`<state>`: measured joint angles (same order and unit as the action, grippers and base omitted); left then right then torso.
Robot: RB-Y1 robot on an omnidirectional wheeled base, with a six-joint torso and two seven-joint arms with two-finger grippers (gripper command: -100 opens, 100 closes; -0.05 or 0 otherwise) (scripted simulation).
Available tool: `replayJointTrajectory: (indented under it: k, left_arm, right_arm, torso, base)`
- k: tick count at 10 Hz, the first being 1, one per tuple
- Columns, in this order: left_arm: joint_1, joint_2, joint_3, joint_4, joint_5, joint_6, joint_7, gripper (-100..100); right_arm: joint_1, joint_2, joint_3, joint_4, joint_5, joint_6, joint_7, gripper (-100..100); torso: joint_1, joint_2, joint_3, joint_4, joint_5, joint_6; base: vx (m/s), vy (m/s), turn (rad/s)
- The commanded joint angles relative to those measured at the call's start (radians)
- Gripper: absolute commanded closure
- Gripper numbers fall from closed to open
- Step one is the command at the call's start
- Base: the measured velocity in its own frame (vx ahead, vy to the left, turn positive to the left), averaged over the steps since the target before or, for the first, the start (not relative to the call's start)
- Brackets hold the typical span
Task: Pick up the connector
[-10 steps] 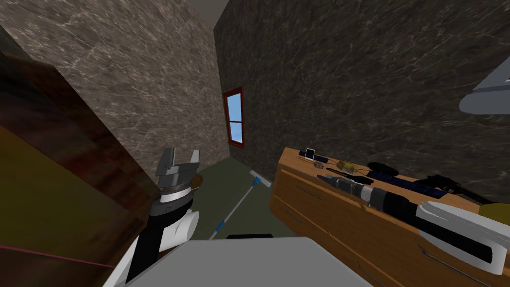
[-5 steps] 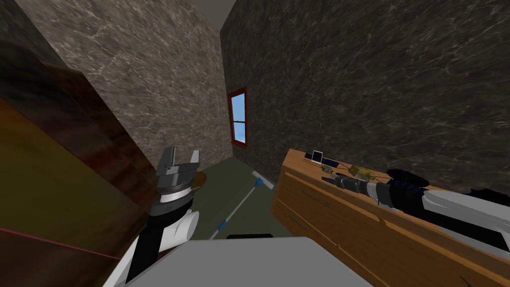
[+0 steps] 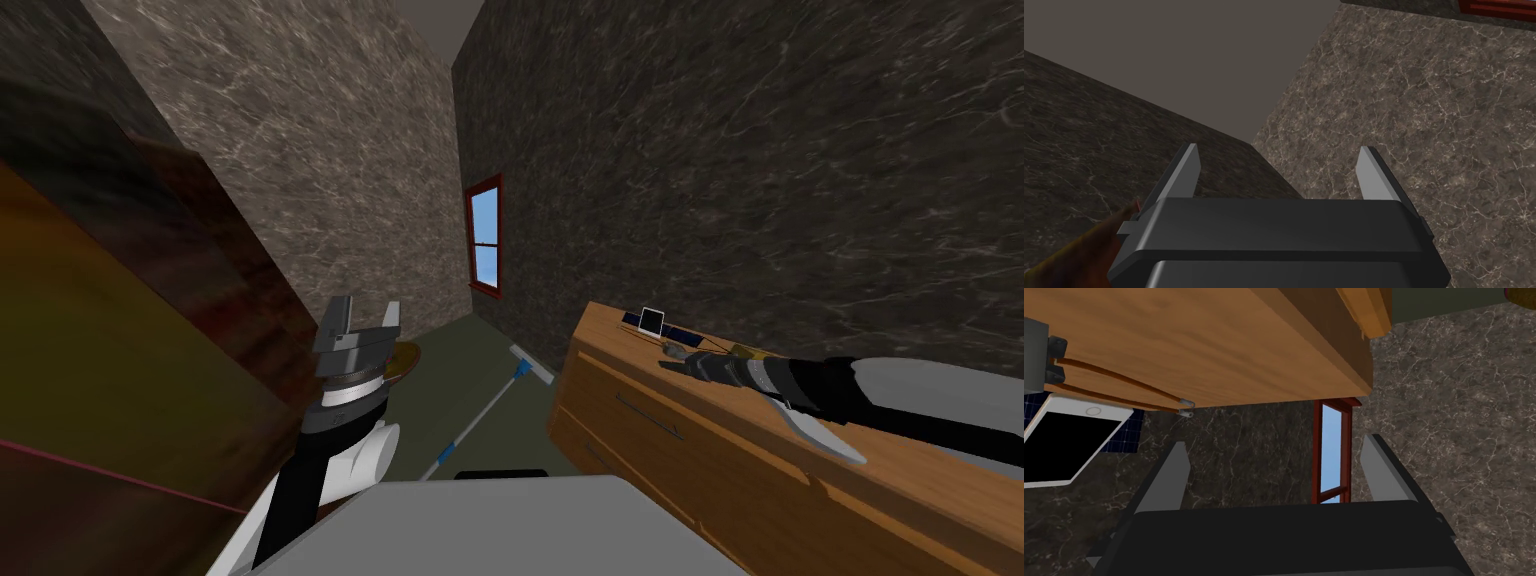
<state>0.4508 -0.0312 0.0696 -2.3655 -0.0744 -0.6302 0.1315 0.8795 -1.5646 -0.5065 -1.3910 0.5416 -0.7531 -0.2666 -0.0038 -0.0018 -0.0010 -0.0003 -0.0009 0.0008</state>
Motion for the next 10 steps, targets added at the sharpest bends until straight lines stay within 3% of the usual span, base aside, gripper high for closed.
replayJointTrajectory:
  k: [1,4,5,10]
  left_arm:
    - [0.000,0.000,0.000,0.000,0.000,0.000,0.000,0]
    - [0.000,0.000,0.000,0.000,0.000,0.000,0.000,0]
    - [0.000,0.000,0.000,0.000,0.000,0.000,0.000,0]
    - [0.000,0.000,0.000,0.000,0.000,0.000,0.000,0]
  right_arm:
    - [-0.008,-0.040,0.016,0.033,0.016,-0.020,0.001,-100]
    - [0.031,-0.133,0.011,0.121,0.095,-0.092,-0.012,-100]
    - [0.031,-0.137,0.011,0.121,0.095,-0.092,-0.012,-100]
    - [0.108,-0.285,0.019,0.267,0.241,-0.233,-0.031,-100]
  torso:
    - [0.000,0.000,0.000,0.000,0.000,0.000]
    - [0.000,0.000,0.000,0.000,0.000,0.000]
    - [-0.001,-0.001,0.000,0.000,0.000,0.000]
    - [-0.001,-0.001,-0.001,0.000,-0.001,0.000]
  base:
    - [0.040,-0.039,0.067]
    - [0.047,-0.046,0.104]
    - [0.046,-0.047,0.053]
    - [0.057,-0.073,0.101]
